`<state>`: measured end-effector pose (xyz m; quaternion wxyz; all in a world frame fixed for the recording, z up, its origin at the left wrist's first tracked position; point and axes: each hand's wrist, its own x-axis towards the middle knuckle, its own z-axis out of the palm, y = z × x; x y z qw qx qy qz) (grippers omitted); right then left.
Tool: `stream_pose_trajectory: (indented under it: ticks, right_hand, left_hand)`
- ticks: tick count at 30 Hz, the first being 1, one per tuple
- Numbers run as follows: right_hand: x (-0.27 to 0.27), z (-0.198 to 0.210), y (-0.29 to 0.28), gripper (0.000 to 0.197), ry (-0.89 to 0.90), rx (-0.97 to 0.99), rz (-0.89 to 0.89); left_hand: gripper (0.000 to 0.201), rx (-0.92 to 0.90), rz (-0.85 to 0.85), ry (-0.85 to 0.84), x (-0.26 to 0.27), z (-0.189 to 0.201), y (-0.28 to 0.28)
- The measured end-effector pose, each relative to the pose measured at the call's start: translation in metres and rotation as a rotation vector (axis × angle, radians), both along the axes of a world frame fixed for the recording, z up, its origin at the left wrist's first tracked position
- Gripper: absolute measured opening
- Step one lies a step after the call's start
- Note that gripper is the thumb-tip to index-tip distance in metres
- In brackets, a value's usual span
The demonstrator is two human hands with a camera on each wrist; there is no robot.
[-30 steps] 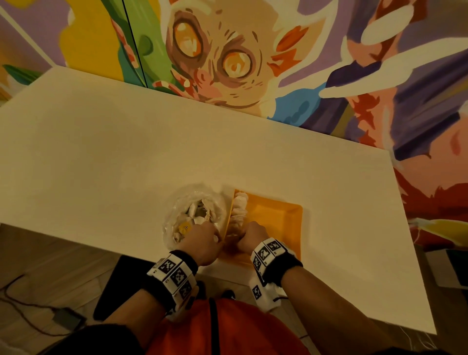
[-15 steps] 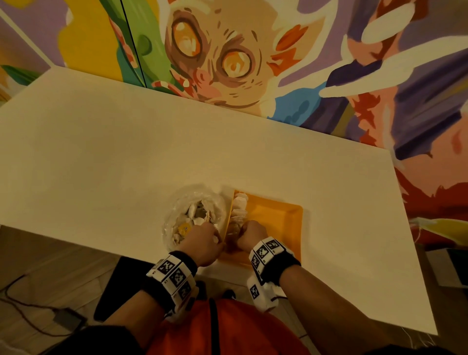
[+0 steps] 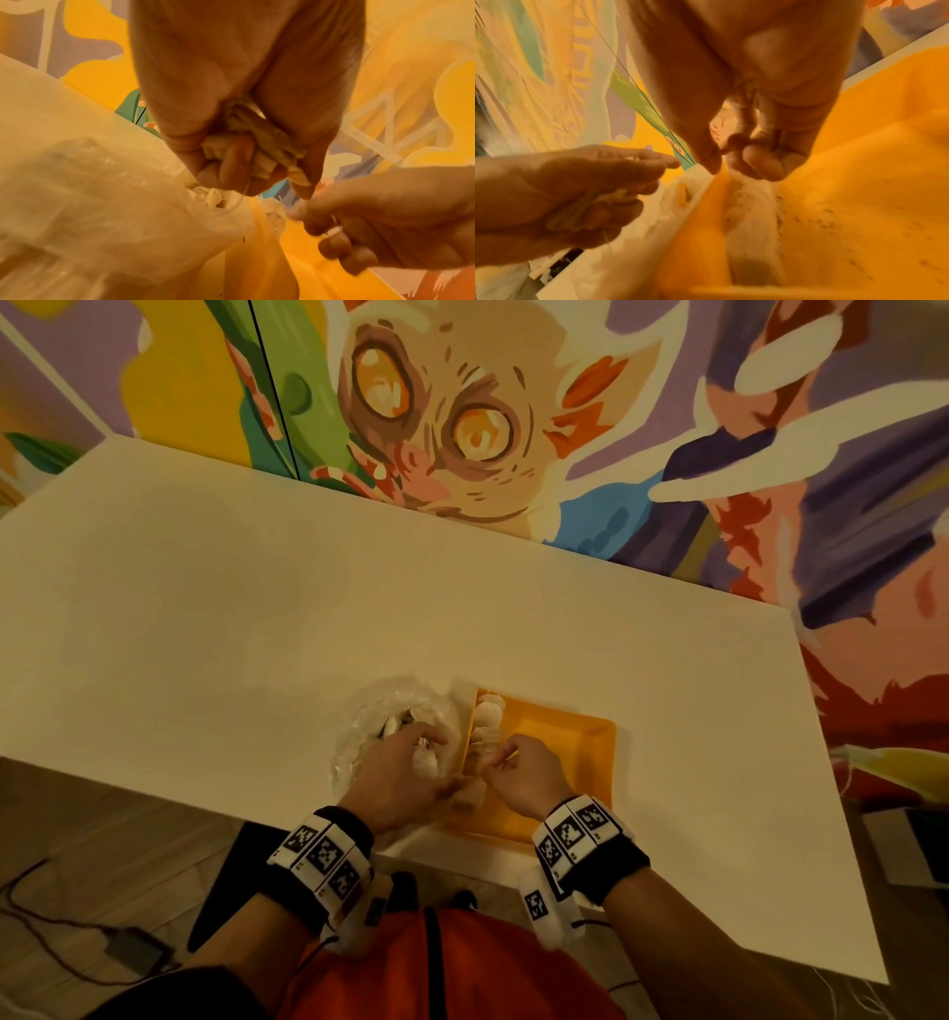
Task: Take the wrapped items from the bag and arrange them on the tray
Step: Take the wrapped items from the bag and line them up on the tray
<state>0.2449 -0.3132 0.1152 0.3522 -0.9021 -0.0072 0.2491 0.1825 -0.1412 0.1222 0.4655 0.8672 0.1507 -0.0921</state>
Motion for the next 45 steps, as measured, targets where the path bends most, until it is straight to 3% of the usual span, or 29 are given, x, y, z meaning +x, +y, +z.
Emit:
stream_pose_trajectory:
  ticks: [3, 6, 11, 22, 29, 34, 40, 45]
  right_hand:
    - [-0.004, 0.017, 0.013, 0.008, -0.052, 0.207, 0.025]
    - [-0.008, 0.028, 0.024, 0.014, -0.027, 0.319, 0.130]
    - [-0.014, 0.029, 0.032, 0.016, -0.049, 0.357, 0.207]
    - [-0.018, 0.024, 0.038, 0.012, -0.166, 0.446, 0.099]
    - [-0.019, 0.027, 0.040, 0.021, -0.256, 0.344, 0.219]
    - [-0.015, 0.028, 0.038, 0.020, -0.184, 0.231, 0.230]
    - [-0.013, 0.025, 0.038, 0.033, -0.061, 0.253, 0.218]
    - [-0.011, 0.022, 0.038, 0.017, -0.040, 0.303, 0.177]
  left_hand:
    - [0.055, -0.016, 0.004, -0.060, -0.001, 0.001, 0.000]
    - [0.056, -0.031, -0.017, -0.100, -0.001, 0.001, 0.001]
    - [0.051, 0.002, -0.051, -0.123, -0.001, 0.003, 0.001]
    - [0.024, -0.037, -0.018, -0.146, -0.006, -0.006, 0.007]
    - [0.030, -0.059, -0.045, -0.136, -0.004, -0.007, 0.007]
    - [0.027, -0.024, -0.055, -0.132, -0.003, -0.008, 0.007]
    - [0.037, -0.048, -0.037, -0.139, -0.005, 0.000, 0.005]
    - [0.042, -0.038, -0.054, -0.151, -0.006, -0.003, 0.005]
